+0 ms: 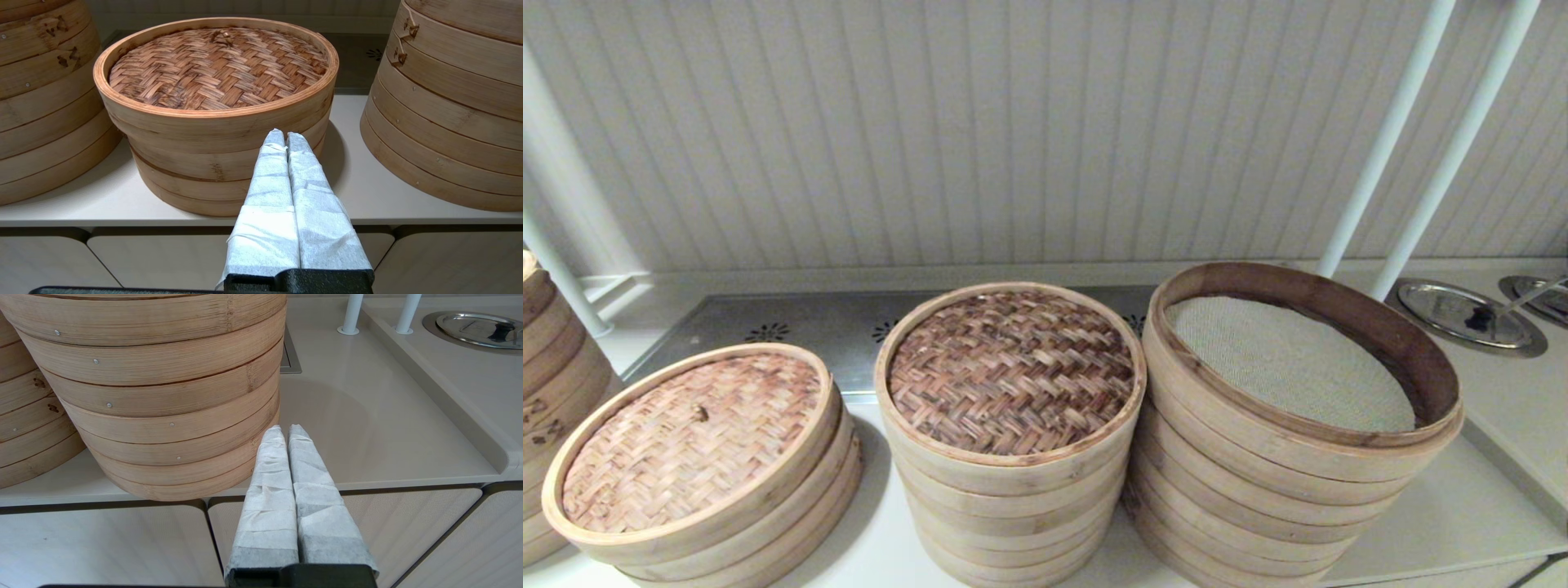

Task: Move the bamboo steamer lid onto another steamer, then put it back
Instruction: Pick up the steamer

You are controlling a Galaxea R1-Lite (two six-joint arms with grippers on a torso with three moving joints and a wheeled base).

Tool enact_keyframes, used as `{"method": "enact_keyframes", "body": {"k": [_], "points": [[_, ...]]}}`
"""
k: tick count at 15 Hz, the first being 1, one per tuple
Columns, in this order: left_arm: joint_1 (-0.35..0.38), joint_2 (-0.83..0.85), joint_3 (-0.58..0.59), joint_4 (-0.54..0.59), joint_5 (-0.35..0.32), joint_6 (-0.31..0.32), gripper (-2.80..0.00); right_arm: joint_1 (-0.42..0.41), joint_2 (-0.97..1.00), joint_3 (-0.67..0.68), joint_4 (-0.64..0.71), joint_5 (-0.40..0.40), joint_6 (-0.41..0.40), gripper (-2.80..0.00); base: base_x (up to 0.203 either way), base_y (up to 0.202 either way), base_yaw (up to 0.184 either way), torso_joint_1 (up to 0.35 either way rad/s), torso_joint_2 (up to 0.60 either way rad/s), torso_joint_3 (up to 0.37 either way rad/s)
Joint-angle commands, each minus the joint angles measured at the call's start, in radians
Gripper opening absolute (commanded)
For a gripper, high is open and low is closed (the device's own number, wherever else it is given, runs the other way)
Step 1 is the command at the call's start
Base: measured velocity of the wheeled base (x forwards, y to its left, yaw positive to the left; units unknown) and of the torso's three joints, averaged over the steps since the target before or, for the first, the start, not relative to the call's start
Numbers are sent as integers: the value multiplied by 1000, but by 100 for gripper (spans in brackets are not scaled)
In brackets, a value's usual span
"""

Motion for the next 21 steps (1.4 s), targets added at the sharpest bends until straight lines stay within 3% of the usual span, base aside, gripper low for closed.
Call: {"method": "enact_keyframes", "body": {"k": [1, 6, 10, 16, 21], "points": [[0, 0, 0, 0, 0, 0, -280, 0, 1, 2, 0, 0, 0, -280, 0, 0, 0, 0, 0, 0], [0, 0, 0, 0, 0, 0, -280, 0, 1, -11, 5, 5, -16, -280, 0, 0, 0, 0, 0, 0], [0, 0, 0, 0, 0, 0, -280, 2, 13, -164, 91, 22, -21, -280, 0, 0, 0, 0, 0, 0], [0, 0, 0, 0, 0, 0, -280, 5, 358, -587, 175, 65, -16, -280, 0, 0, 0, 0, 0, 0], [0, 0, 0, 0, 0, 0, -280, 84, 772, -982, 185, 137, 88, -280, 0, 0, 0, 0, 0, 0]]}}
